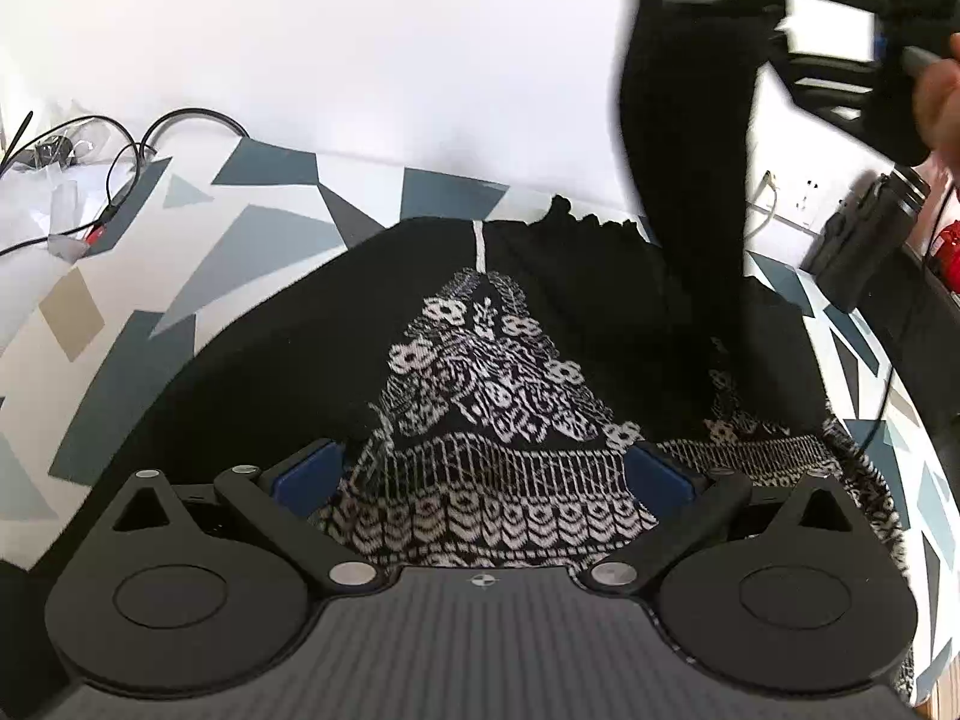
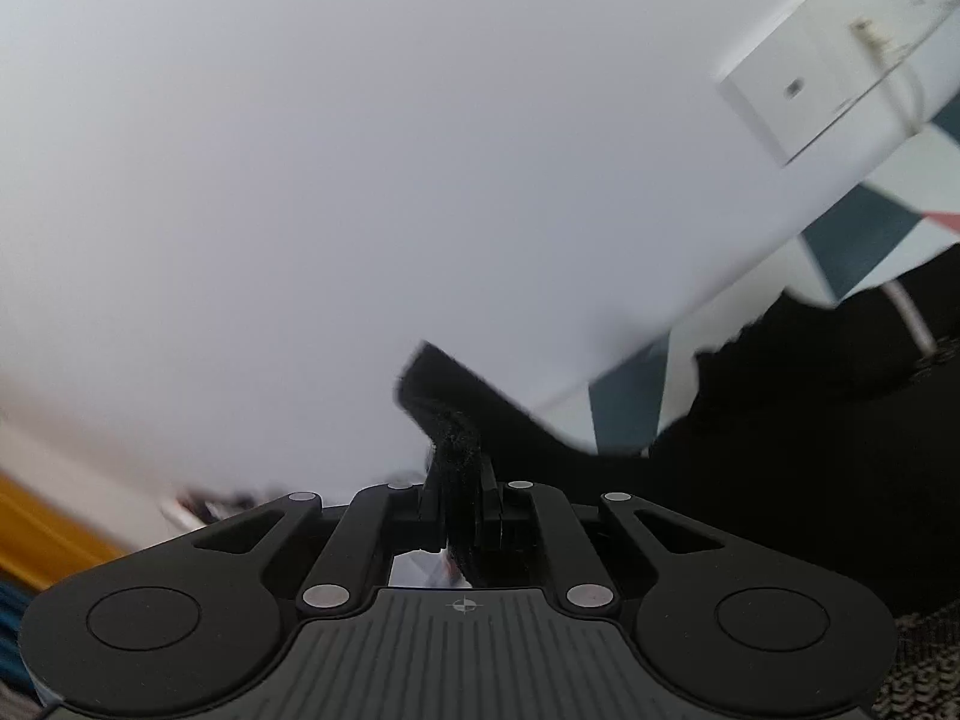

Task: Fold clothes
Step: 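Carry the black sleeve across the sweater body with the right gripper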

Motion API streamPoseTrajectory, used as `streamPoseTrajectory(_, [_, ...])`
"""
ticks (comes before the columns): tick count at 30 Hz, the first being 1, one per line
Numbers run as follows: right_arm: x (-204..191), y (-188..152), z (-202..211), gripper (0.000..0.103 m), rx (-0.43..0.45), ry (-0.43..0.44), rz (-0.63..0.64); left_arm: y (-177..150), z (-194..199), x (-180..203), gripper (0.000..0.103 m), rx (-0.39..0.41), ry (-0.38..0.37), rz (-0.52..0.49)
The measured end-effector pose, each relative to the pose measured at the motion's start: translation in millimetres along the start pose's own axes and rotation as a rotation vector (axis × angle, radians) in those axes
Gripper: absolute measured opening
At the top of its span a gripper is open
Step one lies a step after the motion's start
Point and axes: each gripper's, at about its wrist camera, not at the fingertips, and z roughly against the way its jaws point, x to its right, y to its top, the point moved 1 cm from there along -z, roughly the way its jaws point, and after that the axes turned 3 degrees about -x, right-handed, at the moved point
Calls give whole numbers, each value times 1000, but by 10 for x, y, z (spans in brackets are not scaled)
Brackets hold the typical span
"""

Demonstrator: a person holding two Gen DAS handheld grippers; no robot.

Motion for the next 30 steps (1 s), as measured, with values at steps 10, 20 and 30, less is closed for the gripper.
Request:
streamPoseTrajectory(10, [428, -278, -361, 48, -235, -126, -6, 28, -354, -30, 103, -60, 9, 11])
streamPoseTrajectory(20, [1645, -100, 578, 54, -6, -203, -181, 349, -593, -437, 103, -75, -101, 148])
streamPoseTrajectory(30, [2674, -528, 1309, 55, 156, -146, -492, 482, -594, -906, 101, -64, -265, 485])
